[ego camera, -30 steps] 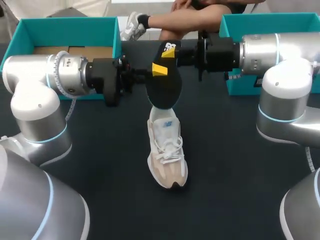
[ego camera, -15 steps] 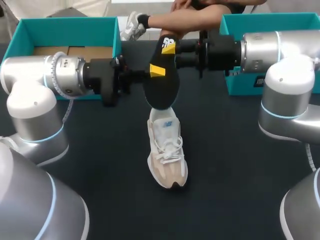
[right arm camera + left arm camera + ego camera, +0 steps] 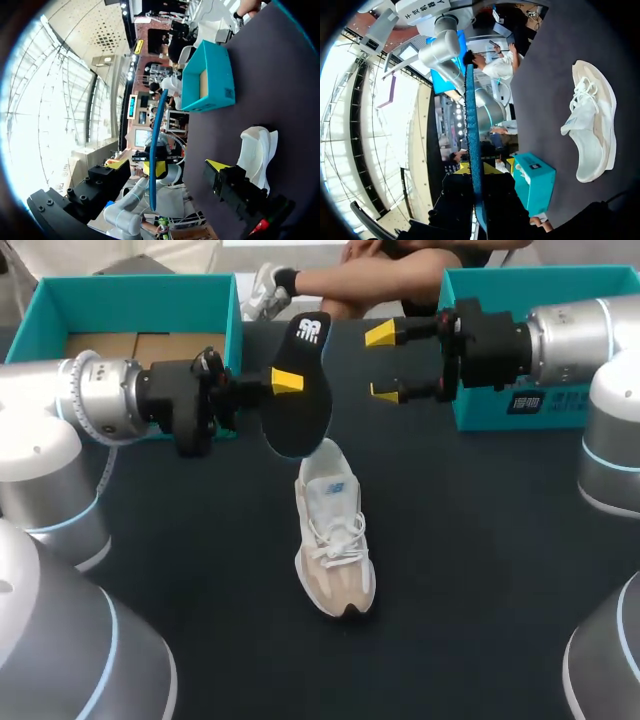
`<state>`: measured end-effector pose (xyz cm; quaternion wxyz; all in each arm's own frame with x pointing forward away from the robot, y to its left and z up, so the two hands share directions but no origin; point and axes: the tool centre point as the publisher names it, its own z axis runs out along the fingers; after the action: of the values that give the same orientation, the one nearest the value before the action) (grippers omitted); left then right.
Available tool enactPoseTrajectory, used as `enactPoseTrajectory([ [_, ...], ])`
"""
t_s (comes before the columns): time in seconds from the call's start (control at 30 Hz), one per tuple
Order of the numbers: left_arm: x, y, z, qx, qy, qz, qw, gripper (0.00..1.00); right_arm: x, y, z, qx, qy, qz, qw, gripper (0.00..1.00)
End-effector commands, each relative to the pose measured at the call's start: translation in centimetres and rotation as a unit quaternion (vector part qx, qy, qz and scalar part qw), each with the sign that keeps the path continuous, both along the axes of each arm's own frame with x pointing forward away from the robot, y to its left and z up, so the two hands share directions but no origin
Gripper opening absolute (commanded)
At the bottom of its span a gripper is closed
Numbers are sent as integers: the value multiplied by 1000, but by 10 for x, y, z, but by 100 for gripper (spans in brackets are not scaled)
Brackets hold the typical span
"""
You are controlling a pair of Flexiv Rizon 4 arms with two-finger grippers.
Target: Take the shoe out of the shoebox, open the shoe tongue, remove and reinsert the insole, then place the shoe into the shoebox
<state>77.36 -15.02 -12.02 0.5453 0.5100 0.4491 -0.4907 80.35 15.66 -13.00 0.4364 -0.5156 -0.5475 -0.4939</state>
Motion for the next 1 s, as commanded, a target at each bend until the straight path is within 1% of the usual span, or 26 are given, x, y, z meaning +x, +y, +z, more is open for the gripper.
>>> enactPoseTrajectory([
  [0.03, -7, 5, 1, -3, 0, 5, 1000, 0, -8, -27, 1, 0, -1, -3, 1000, 100],
  [0.17, -8, 6, 1, -2, 0, 5, 1000, 0, -9, -32, 0, -5, 4, 11, 1000, 100],
  [0.23, -8, 7, 1, 0, 3, 5, 1000, 0, -9, -33, -1, -1, 6, 3, 1000, 100],
  [0.9, -8, 7, 1, 0, 4, 5, 1000, 0, -9, -33, -1, -1, 6, 3, 1000, 100],
  [0.97, -12, 3, 5, -3, 50, -4, 999, 0, -9, -33, -1, -1, 6, 3, 1000, 100],
  [1.0, -14, 2, 6, -11, 87, -13, 996, 0, -9, -33, -1, -1, 6, 3, 1000, 100],
])
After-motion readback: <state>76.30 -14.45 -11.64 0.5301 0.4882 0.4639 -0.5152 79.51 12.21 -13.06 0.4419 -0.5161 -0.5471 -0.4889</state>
